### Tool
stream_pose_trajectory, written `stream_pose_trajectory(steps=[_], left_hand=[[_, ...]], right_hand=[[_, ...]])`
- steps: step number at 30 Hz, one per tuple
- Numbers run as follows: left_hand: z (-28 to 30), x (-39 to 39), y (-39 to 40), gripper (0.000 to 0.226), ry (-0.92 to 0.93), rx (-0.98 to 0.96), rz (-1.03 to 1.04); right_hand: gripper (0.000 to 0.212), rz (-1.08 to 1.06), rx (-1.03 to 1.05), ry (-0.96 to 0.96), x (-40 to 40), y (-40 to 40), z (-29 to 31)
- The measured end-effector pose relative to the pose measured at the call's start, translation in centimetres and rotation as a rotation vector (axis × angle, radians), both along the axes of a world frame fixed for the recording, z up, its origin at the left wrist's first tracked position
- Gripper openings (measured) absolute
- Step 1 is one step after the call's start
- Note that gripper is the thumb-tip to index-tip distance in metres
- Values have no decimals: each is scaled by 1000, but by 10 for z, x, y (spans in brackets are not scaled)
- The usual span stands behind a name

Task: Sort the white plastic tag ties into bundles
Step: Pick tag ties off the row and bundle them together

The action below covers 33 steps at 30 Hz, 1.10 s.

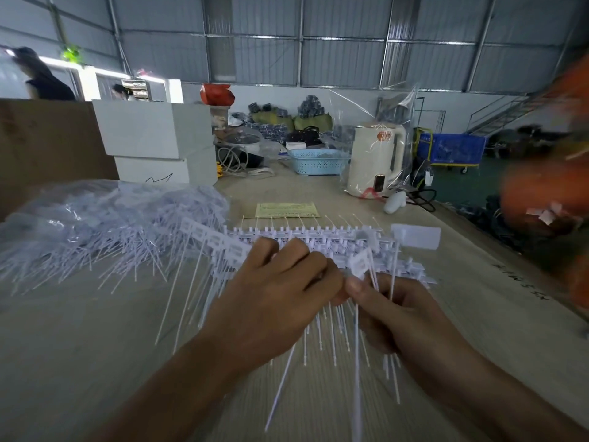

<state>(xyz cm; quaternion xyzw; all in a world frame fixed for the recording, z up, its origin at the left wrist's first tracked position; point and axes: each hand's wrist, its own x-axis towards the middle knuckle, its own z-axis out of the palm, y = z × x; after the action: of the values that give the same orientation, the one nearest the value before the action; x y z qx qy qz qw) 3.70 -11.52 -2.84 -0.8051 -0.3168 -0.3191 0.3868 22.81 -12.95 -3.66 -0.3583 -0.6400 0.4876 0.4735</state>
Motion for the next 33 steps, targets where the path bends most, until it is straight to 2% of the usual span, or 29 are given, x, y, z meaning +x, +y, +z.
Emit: stream_pose_trajectory(steps=[2,4,8,13,17,21,23,26,29,33], left_hand=[[-3,-1,2,41,11,10,9],[-3,-1,3,35,6,0,10],[-3,-1,4,30,-25,5,-22],[-3,-6,9,16,-19,45,-50],[-4,-4,13,32,-55,-51,-86],[1,-8,14,28,-136,-148,-58],[0,-11,14,19,-142,-167,-61],[2,-12,11,17,-207,-226,-109],[5,-11,10,13,-242,-246,-131],[4,-12,10,13,-228,-272,-148]], right_hand=[[66,-9,30,-28,2,3,-2],[73,-28,88,-32,4,4,-3],[34,-16,147,-91,5,5,-2],[33,29,29,-8,3,8,0],[27,-18,40,27,4,10,1],[26,-2,39,68,7,11,2],[30,-15,159,-45,8,10,0],[31,-85,471,-318,9,11,2],[21,-103,670,-480,15,12,7],[19,-318,1028,-801,17,10,14]])
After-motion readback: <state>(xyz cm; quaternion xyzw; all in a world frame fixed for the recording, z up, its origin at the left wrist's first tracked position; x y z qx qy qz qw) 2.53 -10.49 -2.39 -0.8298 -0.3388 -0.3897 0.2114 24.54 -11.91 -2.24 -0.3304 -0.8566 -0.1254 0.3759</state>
